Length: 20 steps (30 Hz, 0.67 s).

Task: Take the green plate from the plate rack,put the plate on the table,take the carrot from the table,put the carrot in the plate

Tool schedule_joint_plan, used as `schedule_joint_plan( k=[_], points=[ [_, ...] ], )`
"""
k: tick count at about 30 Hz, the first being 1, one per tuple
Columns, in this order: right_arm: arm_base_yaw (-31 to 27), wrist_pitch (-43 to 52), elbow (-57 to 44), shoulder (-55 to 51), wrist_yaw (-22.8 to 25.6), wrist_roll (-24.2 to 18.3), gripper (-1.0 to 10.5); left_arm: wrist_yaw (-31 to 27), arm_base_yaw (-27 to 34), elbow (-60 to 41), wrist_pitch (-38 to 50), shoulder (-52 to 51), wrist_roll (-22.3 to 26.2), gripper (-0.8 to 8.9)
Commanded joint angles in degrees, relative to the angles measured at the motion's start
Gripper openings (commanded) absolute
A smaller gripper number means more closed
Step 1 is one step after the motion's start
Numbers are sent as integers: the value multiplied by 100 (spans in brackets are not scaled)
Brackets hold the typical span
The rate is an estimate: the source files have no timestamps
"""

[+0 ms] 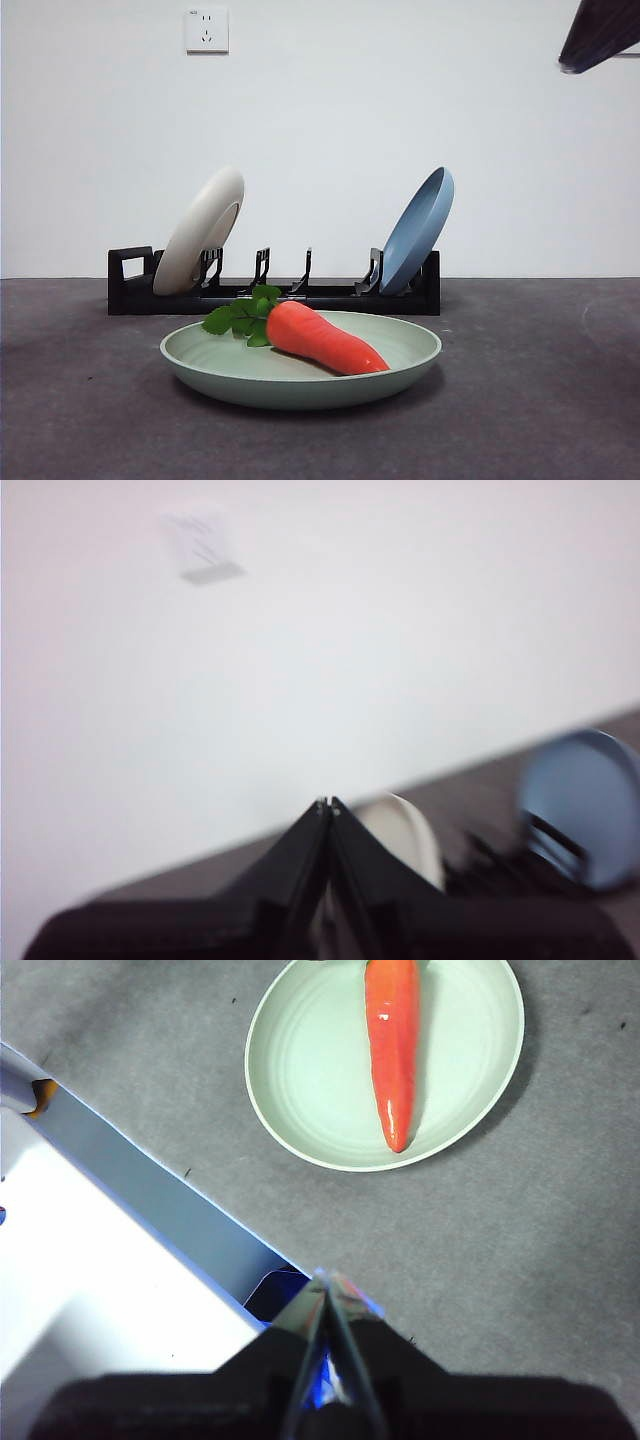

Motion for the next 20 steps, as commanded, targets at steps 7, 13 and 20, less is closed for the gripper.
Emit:
schedule_joint_plan(
  k=[7, 13, 20],
  points=[
    [13, 26, -35, -13, 15, 35, 2, 413, 907, -2295, 1606, -1209, -83, -3],
    [13, 26, -35, -13, 15, 35, 2, 654, 1126, -3720, 1880, -1845, -590, -3],
    [13, 26, -35, -13, 15, 35, 2, 772, 1121, -4907, 1932, -2492, -951, -3]
  ],
)
